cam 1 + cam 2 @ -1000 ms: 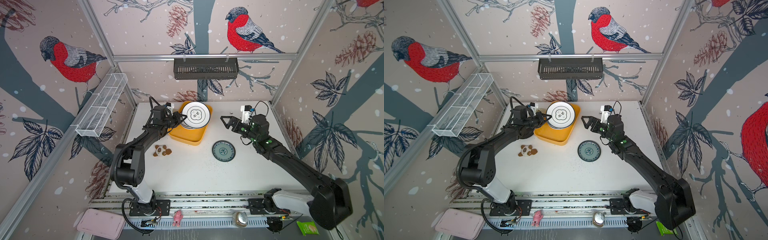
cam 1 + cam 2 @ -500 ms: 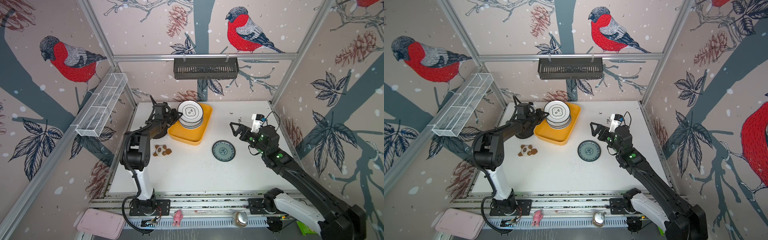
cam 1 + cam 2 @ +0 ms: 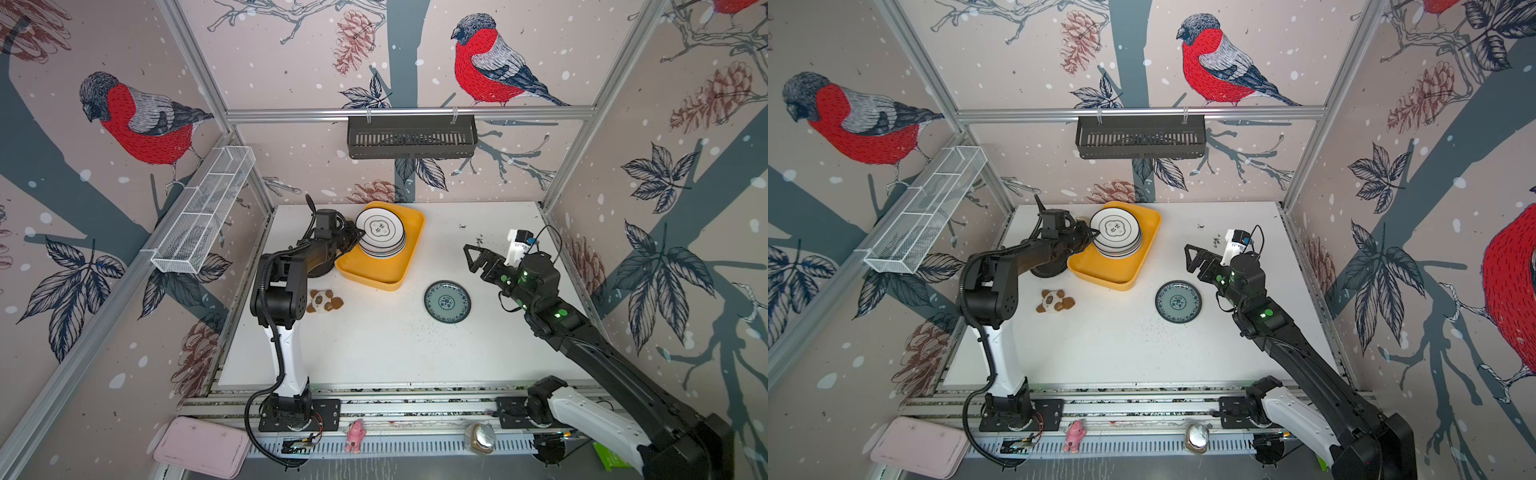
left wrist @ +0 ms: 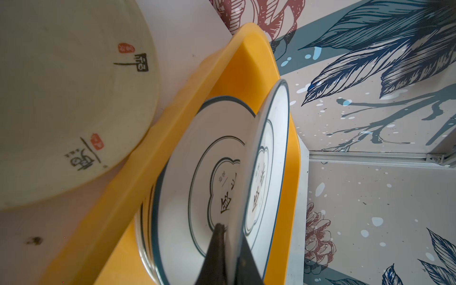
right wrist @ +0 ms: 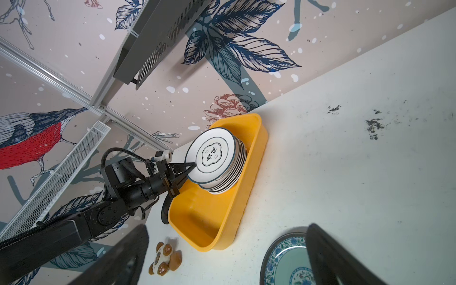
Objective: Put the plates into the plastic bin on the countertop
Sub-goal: 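Lower the white plate into the yellow bin with left while right withdraws, then press the white plate flat onto the stack with the left gripper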
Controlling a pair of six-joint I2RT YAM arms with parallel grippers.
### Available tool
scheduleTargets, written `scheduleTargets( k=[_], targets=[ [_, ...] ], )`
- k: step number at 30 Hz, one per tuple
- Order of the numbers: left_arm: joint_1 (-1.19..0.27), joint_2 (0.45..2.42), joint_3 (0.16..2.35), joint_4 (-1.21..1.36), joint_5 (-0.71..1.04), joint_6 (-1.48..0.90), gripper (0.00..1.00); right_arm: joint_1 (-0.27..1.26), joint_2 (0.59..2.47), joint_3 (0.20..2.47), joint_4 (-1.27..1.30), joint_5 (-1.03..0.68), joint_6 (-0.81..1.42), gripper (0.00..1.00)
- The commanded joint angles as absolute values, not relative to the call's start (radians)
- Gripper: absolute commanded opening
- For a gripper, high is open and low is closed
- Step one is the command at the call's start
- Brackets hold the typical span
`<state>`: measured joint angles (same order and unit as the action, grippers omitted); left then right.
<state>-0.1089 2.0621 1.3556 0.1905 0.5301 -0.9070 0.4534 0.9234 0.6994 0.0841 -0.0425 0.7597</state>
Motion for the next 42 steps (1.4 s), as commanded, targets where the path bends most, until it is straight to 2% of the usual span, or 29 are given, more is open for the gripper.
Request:
scheduleTargets(
  k=[1,12,23,29,37,42],
  targets=[
    [-0.118,2.077,1.383,0.219,0.524,-0.913,0.08,0.454,0.922,0.706,0.094,-0.015,0.750,1.00],
    [-0.121,2.097,1.394,0.196,0.486,-0.917,0.10,0.449,0.915,0.705,0.084,0.002,0.743,1.00],
    [-0.132,2.095,1.380,0.176,0.496,-0.900,0.22,0.442,0.928,0.706,0.089,0.009,0.751,1.00],
    [-0.138,2.081,1.372,0.165,0.522,-0.875,0.37,0.442,0.942,0.708,0.101,-0.001,0.758,1.00],
    [-0.154,2.064,1.415,0.041,0.473,-0.805,0.64,0.440,0.951,0.709,0.101,-0.015,0.746,1.00],
    [-0.168,2.062,1.440,-0.024,0.443,-0.773,0.75,0.440,0.948,0.694,0.116,-0.019,0.743,1.00]
  ],
)
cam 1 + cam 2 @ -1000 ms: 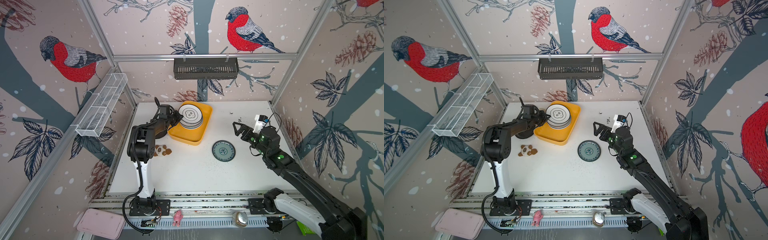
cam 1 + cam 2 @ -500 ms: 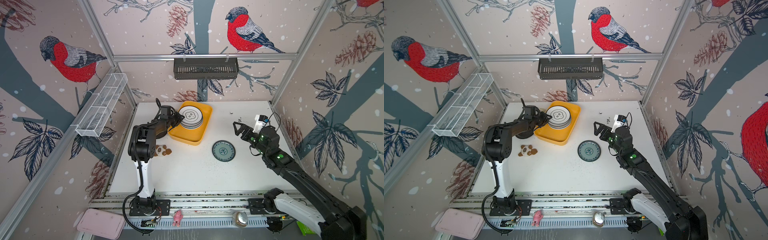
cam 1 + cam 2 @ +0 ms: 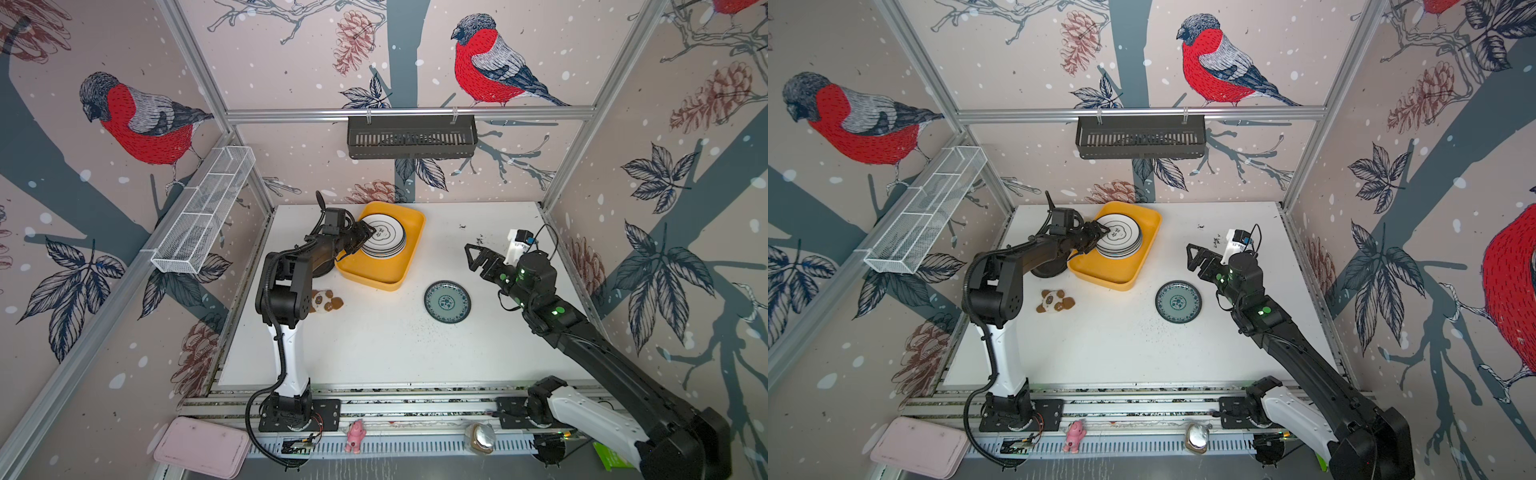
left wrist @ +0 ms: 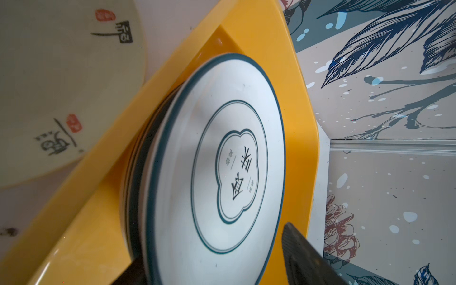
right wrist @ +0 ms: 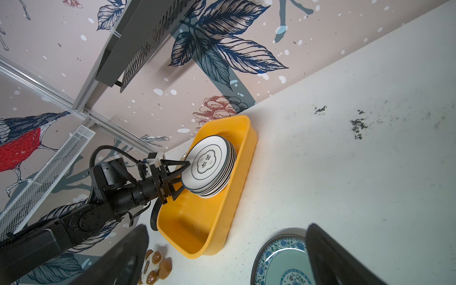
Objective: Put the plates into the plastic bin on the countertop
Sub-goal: 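Press the white plate flat onto the stack with the left gripper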
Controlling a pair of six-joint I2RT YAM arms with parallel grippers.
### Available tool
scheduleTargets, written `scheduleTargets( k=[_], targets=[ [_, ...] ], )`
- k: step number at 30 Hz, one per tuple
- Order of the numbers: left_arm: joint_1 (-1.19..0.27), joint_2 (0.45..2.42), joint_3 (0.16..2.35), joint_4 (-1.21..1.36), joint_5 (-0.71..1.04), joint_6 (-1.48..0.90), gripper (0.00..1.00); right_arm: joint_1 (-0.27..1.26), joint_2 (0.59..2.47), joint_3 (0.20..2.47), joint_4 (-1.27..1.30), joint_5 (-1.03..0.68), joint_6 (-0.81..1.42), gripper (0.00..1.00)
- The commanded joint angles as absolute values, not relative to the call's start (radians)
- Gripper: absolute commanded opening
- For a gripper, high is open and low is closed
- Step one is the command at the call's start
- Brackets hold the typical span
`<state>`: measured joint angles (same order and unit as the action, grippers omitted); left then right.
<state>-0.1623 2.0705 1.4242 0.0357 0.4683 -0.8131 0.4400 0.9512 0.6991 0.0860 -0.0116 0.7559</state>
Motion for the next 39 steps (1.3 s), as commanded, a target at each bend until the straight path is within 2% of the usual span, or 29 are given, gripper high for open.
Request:
scheduleTargets(
  k=[1,5,12,31,35,39],
  targets=[
    [-0.172,2.064,1.448,-0.040,0.435,-0.765,0.77,0.439,0.948,0.690,0.119,-0.020,0.742,1.00],
    [-0.182,2.062,1.478,-0.093,0.410,-0.741,0.83,0.437,0.946,0.684,0.115,-0.031,0.738,1.00],
    [-0.205,2.068,1.521,-0.179,0.369,-0.692,0.88,0.434,0.933,0.663,0.136,-0.033,0.748,1.00],
    [-0.233,2.065,1.634,-0.468,0.189,-0.505,0.92,0.423,0.903,0.634,0.138,-0.037,0.752,1.00],
    [-0.233,2.066,1.671,-0.519,0.180,-0.496,0.93,0.418,0.896,0.628,0.138,-0.039,0.752,1.00],
    [-0.231,2.027,1.644,-0.454,0.277,-0.491,0.94,0.416,0.894,0.629,0.143,-0.046,0.749,1.00]
  ],
)
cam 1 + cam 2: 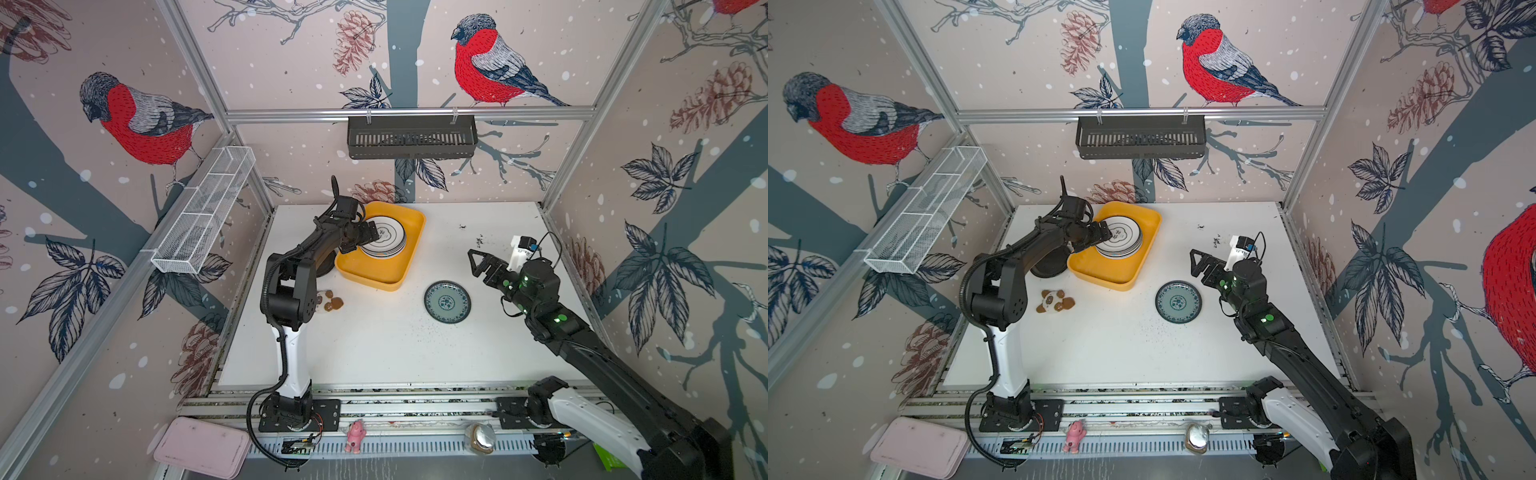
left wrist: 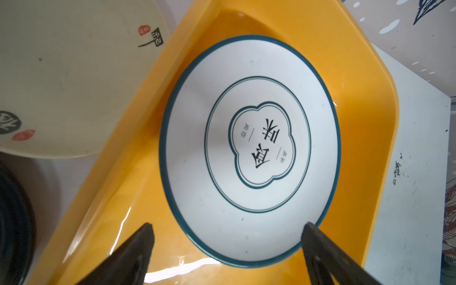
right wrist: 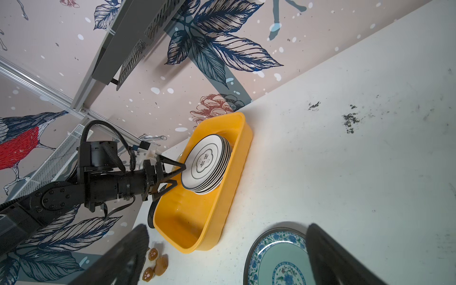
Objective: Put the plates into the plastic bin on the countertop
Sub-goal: 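Press the white plate flat onto the stack with the left gripper, then move the left gripper to the black plate while right moves over the blue-floral plate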
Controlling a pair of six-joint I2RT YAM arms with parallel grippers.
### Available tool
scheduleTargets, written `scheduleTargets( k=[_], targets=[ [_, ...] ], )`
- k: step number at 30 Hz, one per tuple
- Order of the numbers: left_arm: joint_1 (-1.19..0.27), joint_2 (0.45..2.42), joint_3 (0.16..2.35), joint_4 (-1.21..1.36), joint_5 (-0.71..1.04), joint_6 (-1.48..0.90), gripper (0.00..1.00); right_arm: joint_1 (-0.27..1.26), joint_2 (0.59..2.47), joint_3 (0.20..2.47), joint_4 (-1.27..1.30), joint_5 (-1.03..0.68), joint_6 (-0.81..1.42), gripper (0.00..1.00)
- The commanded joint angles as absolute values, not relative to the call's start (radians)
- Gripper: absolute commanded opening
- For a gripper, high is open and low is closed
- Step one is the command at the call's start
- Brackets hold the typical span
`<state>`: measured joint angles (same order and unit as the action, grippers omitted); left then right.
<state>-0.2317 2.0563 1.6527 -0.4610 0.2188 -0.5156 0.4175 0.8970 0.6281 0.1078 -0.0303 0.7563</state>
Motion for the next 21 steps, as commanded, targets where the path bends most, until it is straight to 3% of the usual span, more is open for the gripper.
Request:
scheduleTargets(
  k=[1,8,21],
  targets=[
    [-0.231,2.015,1.637,-0.445,0.274,-0.495,0.95,0.416,0.894,0.630,0.144,-0.047,0.749,1.00],
    [-0.190,1.817,1.474,-0.310,0.216,-0.535,0.96,0.416,0.900,0.645,0.147,-0.054,0.742,1.00],
    [0.135,1.548,1.104,-0.206,0.233,-0.581,0.95,0.476,1.018,0.732,0.201,-0.123,0.714,1.00]
  ],
)
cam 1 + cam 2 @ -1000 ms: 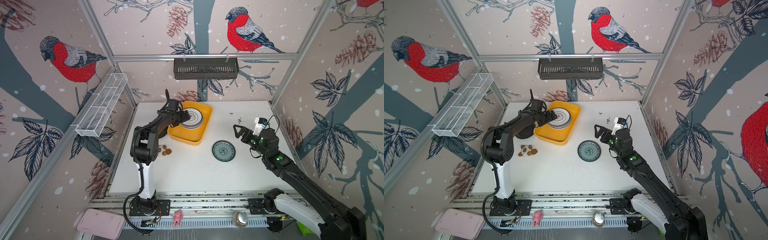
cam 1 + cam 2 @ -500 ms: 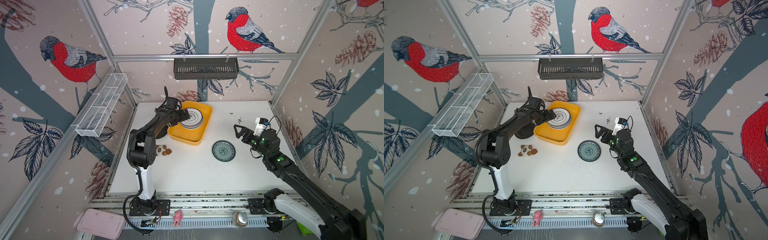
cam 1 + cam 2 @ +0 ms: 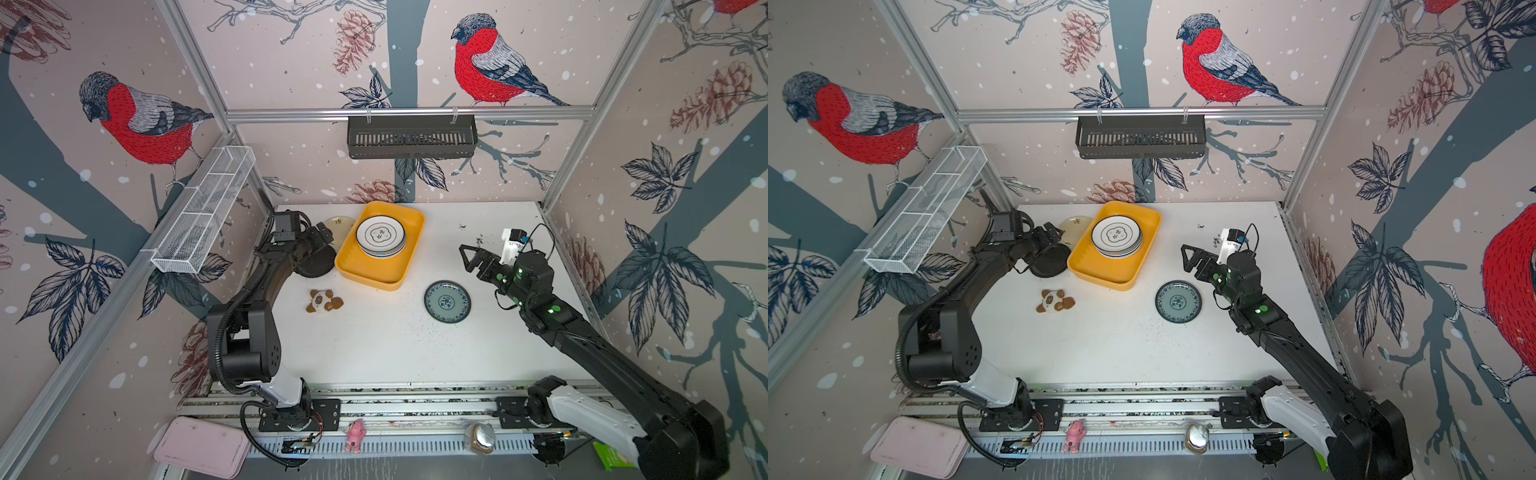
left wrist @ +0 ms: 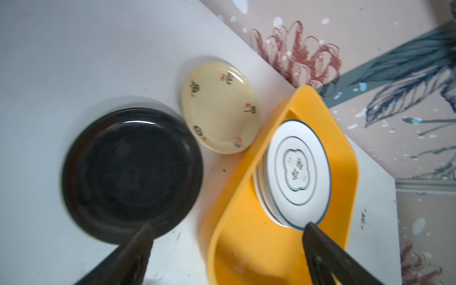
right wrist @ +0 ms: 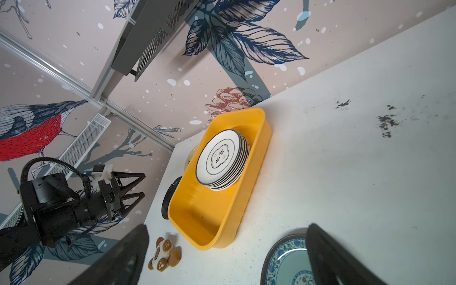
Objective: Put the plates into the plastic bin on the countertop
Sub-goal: 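Move the left gripper to the black plate while right moves over the blue-floral plate, then grasp the black plate rim with the left gripper and lift it upright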
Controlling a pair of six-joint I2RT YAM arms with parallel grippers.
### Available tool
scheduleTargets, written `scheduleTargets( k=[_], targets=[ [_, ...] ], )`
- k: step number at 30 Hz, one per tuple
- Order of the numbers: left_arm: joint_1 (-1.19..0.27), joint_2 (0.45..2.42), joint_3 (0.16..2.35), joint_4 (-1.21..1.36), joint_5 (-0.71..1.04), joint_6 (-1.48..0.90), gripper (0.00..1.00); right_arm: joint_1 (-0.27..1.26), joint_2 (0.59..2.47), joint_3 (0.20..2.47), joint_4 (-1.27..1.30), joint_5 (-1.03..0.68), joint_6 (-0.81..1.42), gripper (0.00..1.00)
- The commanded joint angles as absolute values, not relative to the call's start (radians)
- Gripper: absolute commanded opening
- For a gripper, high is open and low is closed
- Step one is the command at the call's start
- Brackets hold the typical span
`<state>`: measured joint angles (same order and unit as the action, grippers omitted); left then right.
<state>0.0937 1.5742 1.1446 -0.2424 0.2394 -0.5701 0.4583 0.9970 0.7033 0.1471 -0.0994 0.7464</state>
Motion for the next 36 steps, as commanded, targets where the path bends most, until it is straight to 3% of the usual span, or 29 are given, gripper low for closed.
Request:
scheduleTargets(
  k=[1,8,14,22,31,36],
  targets=[
    [0.156,1.543,1.080,-0.200,0.232,-0.588,0.94,0.486,1.032,0.743,0.205,-0.130,0.706,1.00],
    [0.304,1.567,0.952,-0.116,0.335,-0.632,0.88,0.616,1.184,0.844,0.322,-0.248,0.646,1.00],
    [0.335,1.660,0.951,-0.084,0.343,-0.630,0.85,0.746,1.348,0.966,0.325,-0.324,0.577,1.00],
    [0.345,1.778,0.962,-0.009,0.399,-0.643,0.79,0.821,1.417,1.054,0.248,-0.280,0.512,1.00],
    [0.344,1.858,0.961,0.065,0.441,-0.673,0.58,0.818,1.388,1.029,0.232,-0.217,0.523,1.00],
    [0.344,1.882,0.975,0.057,0.422,-0.669,0.42,0.814,1.379,1.019,0.228,-0.195,0.538,1.00]
  ],
)
